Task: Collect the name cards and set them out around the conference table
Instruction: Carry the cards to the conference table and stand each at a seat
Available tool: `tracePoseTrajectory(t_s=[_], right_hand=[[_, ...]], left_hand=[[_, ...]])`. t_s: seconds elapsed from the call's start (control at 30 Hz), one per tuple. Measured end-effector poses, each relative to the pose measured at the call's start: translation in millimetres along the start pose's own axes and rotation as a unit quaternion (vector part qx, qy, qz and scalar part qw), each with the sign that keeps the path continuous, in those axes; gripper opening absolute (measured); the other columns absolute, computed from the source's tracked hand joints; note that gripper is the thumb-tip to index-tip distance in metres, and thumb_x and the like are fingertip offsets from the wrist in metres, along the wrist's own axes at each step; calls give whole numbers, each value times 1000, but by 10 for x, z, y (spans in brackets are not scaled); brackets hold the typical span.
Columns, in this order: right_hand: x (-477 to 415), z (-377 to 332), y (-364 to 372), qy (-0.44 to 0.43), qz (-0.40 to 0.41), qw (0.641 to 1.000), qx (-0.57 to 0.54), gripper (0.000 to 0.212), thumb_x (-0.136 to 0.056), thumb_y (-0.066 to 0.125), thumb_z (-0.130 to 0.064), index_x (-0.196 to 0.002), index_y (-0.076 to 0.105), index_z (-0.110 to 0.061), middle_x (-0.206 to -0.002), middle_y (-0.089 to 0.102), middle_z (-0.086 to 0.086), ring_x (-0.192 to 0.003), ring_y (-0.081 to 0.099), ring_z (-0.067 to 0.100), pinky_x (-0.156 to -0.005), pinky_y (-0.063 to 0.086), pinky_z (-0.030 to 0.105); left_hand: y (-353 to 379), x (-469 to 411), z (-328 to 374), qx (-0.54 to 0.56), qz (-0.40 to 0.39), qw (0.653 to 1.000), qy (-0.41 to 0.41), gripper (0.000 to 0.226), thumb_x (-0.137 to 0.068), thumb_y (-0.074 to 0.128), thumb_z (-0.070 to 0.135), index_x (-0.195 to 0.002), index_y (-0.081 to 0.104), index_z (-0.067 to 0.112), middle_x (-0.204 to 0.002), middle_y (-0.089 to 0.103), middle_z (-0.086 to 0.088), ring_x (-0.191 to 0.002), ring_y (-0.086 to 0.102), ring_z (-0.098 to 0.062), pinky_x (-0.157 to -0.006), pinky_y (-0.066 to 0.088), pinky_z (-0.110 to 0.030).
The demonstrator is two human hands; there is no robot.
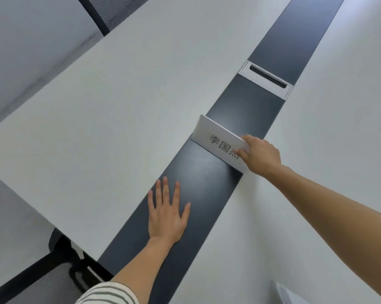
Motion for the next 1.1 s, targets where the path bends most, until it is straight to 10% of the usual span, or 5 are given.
tracePoseTrajectory(t_s=[0.63,0.9,1.1], right_hand=[[162,-84,-155,-52,68,996,-12,62,-90,59,-33,-145,36,-20,-146,45,6,-133,41,30,-104,37,45],[1295,544,-347,-18,67,986,-149,22,-90,59,-30,-108,70,-24,-98,75,-8,-93,68,13,-86,53,38],[2391,1341,-270,43,52,978,-198,21,-87,63,-38,-103,71,-28,-92,72,-17,-87,68,2,-86,54,37]], left_hand=[[-30,-11,8,-12,-8,1000,-5,70,-95,10,55,-150,26,15,-158,23,-19,-148,16,-34,-117,16,-53],[-188,5,89,56,-15,998,-4,54,-96,38,43,-140,47,14,-153,35,-19,-144,25,-35,-116,13,-47],[-685,714,1209,277,-132,935,177,49,-90,54,50,-131,53,24,-130,53,10,-120,46,-8,-105,34,-31]])
Point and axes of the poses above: each hand's wrist, its own x-axis away from the middle knuckle, its own y-axis out of the palm, z = x × y, the point moved 9 cm from there along -x, towards the middle knuckle
